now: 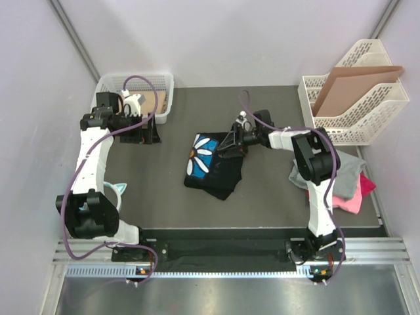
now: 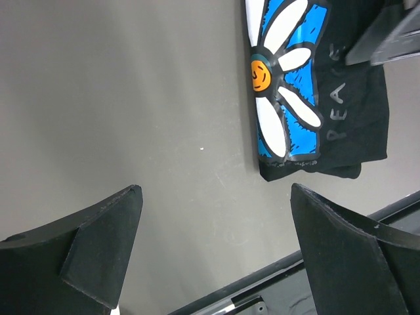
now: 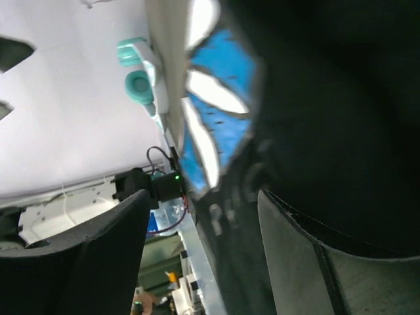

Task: Fold and stack the t-shirts
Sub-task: Smooth out wrinkles on the folded tshirt, then put the neatly folded tshirt into the corner of the board with the right arm

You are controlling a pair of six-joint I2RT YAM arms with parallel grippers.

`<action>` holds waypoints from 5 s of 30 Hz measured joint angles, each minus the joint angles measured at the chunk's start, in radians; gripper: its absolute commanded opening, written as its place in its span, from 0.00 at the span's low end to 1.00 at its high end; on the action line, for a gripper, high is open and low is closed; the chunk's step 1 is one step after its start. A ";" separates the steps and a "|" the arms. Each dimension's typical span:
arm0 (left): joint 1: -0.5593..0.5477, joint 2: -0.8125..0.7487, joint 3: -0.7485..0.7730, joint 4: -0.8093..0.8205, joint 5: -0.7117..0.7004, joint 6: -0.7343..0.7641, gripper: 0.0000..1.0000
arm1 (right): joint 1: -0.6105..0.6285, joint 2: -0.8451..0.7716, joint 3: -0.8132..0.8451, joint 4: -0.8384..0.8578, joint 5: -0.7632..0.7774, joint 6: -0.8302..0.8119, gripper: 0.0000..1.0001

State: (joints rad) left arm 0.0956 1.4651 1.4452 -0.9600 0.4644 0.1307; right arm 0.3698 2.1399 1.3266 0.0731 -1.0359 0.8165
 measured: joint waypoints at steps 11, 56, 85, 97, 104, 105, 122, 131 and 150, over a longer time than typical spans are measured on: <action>0.000 -0.002 0.000 -0.019 -0.006 0.012 0.99 | 0.022 -0.016 0.012 -0.179 0.105 -0.147 0.68; -0.017 -0.035 -0.039 -0.030 0.033 0.082 0.99 | -0.146 -0.198 -0.267 -0.149 0.207 -0.223 0.75; -0.323 0.075 -0.049 0.033 -0.065 0.094 0.99 | 0.153 -0.047 -0.162 0.127 0.230 -0.077 0.70; -0.335 0.313 -0.208 0.139 -0.241 0.093 0.99 | 0.137 -0.082 -0.222 0.159 0.240 -0.061 0.70; -0.335 0.331 -0.213 0.187 -0.247 0.090 0.99 | 0.134 -0.084 -0.222 0.152 0.239 -0.060 0.70; -0.335 0.340 -0.213 0.194 -0.247 0.089 0.99 | 0.134 -0.084 -0.222 0.152 0.239 -0.058 0.70; -0.338 0.363 -0.236 0.234 -0.246 0.072 0.99 | 0.192 0.031 -0.057 0.128 0.223 0.000 0.67; -0.341 0.349 -0.254 0.240 -0.247 0.073 0.99 | 0.257 0.080 -0.024 0.197 0.245 0.063 0.52; -0.289 0.240 -0.253 0.146 -0.243 0.095 0.99 | 0.260 -0.002 -0.166 0.210 0.316 0.105 0.00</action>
State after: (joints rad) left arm -0.1932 1.7046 1.1923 -0.8143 0.2218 0.2253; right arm 0.6300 2.1376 1.1606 0.2829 -0.7200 0.9218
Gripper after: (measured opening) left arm 0.991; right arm 0.137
